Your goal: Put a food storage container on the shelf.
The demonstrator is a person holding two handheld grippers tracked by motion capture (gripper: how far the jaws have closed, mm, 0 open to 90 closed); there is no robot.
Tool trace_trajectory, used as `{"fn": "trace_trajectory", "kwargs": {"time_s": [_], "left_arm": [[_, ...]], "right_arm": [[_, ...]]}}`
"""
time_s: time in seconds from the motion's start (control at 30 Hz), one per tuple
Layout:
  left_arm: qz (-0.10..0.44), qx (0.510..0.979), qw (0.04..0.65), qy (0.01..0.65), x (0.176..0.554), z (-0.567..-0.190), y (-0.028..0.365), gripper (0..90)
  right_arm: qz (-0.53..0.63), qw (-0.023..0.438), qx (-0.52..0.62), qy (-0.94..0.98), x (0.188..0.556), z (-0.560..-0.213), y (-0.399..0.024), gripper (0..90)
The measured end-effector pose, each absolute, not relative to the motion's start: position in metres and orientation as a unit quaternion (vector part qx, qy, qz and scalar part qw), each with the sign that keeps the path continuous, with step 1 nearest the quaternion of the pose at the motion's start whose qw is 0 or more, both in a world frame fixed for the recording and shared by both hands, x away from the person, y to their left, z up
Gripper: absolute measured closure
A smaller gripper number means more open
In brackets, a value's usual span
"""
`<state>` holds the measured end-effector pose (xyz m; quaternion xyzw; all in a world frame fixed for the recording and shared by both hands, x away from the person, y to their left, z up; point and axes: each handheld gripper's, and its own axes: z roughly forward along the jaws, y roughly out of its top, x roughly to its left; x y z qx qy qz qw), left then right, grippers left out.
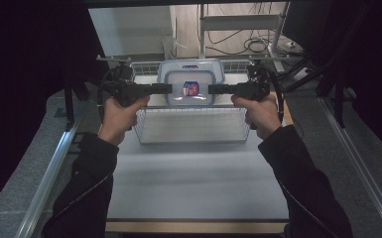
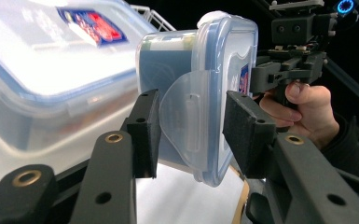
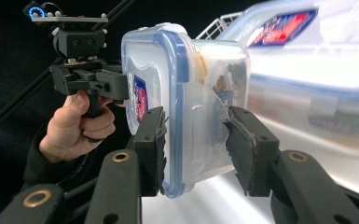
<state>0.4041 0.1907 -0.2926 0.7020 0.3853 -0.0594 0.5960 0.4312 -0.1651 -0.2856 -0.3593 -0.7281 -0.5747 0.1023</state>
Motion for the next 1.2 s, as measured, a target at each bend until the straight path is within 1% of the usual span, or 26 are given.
{"fn": "trace_trajectory", "kwargs": {"time_s": [0.23,0.4,0.63,0.87,1.1,1.13,1.2], "left_arm": [[-0.066,0.691,0.606,0.389,0.423,-0.281,0.198,57.3],[-0.068,0.683,0.612,0.392,0.436,-0.276,0.202,57.3],[-0.072,0.67,0.615,0.41,0.457,-0.28,0.198,57.4],[-0.069,0.671,0.603,0.425,0.469,-0.286,0.192,57.0],[-0.044,0.677,0.6,0.424,0.469,-0.284,0.186,55.7],[-0.03,0.68,0.594,0.429,0.469,-0.283,0.185,53.5],[-0.026,0.684,0.587,0.432,0.469,-0.283,0.184,51.8]], "right_arm": [[-0.575,0.084,-0.365,-0.728,0.448,-0.262,-0.155,58.0],[-0.575,0.081,-0.367,-0.727,0.457,-0.255,-0.152,58.0],[-0.579,0.093,-0.382,-0.714,0.482,-0.262,-0.154,57.9],[-0.577,0.104,-0.4,-0.705,0.498,-0.272,-0.159,57.6],[-0.586,0.108,-0.406,-0.693,0.504,-0.276,-0.163,57.1],[-0.588,0.103,-0.408,-0.691,0.504,-0.276,-0.162,56.6],[-0.587,0.098,-0.408,-0.692,0.504,-0.276,-0.161,55.7]]}}
